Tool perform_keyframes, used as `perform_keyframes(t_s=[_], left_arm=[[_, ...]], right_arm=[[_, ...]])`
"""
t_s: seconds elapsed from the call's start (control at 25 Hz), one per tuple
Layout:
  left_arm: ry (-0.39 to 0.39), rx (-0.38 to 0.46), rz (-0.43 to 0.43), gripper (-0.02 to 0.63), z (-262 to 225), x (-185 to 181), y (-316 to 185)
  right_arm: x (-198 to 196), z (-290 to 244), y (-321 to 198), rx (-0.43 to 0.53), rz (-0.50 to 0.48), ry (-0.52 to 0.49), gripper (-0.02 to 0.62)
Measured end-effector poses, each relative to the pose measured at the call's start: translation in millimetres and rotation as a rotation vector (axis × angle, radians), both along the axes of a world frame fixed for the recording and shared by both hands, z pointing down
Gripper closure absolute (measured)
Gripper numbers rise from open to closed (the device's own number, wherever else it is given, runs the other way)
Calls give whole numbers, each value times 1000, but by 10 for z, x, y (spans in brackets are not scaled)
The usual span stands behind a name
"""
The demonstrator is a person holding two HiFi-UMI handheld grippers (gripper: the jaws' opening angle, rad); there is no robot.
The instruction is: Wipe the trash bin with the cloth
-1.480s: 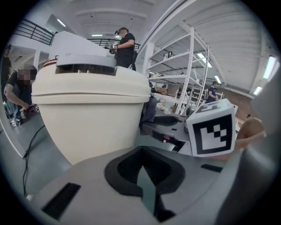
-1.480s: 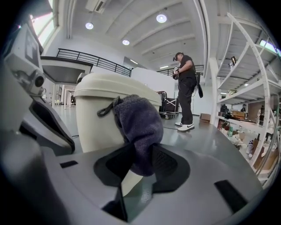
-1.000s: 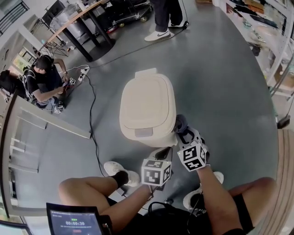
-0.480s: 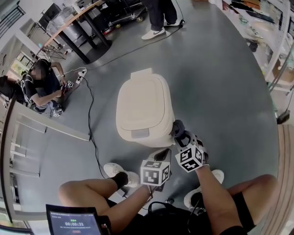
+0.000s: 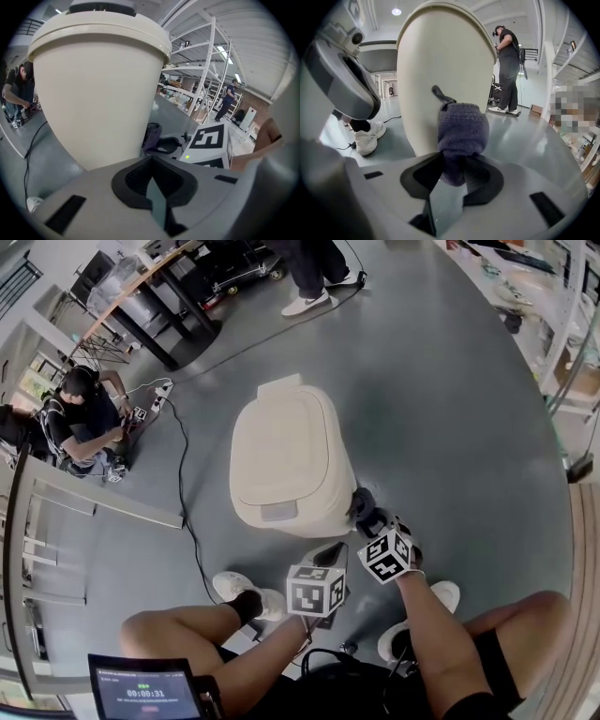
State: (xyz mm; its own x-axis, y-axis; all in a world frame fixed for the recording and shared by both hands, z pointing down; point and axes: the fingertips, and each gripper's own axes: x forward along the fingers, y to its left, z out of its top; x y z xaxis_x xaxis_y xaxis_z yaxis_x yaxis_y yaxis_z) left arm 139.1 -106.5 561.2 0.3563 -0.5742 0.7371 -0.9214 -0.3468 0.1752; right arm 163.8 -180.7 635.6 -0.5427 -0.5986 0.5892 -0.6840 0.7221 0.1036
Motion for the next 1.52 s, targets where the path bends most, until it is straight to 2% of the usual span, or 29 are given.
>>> perform_keyframes(t_s=[0.2, 0.48, 0.64, 0.92, 1.0, 1.12, 1.2, 1.32, 1.52], left_arm=[[31, -3, 21, 607, -84, 79, 1], [7, -30, 20, 607, 78, 40, 4], [4, -34, 18, 607, 64, 48, -10], [-3, -36, 29, 607, 162, 78, -13], [-4, -34, 33, 607, 147, 94, -9], [-3, -30, 37, 607, 127, 106, 3], [-2, -26, 34, 607, 116, 103, 4], [-5, -15, 27, 607, 77, 95, 0], [-5, 2, 16, 607, -27, 85, -34]], right_arm=[[-56, 96, -16, -43, 7, -18, 480], [-71, 260, -53, -117, 16, -36, 480], [-47, 305, -54, -164, 53, -91, 480], [86, 287, -136, -227, 187, -292, 485], [154, 225, -184, -257, 246, -391, 486], [260, 78, -285, -308, 339, -594, 488], [307, -60, -364, -315, 367, -694, 488], [331, -323, -470, -293, 336, -753, 488], [325, -906, -643, -238, 206, -797, 488]])
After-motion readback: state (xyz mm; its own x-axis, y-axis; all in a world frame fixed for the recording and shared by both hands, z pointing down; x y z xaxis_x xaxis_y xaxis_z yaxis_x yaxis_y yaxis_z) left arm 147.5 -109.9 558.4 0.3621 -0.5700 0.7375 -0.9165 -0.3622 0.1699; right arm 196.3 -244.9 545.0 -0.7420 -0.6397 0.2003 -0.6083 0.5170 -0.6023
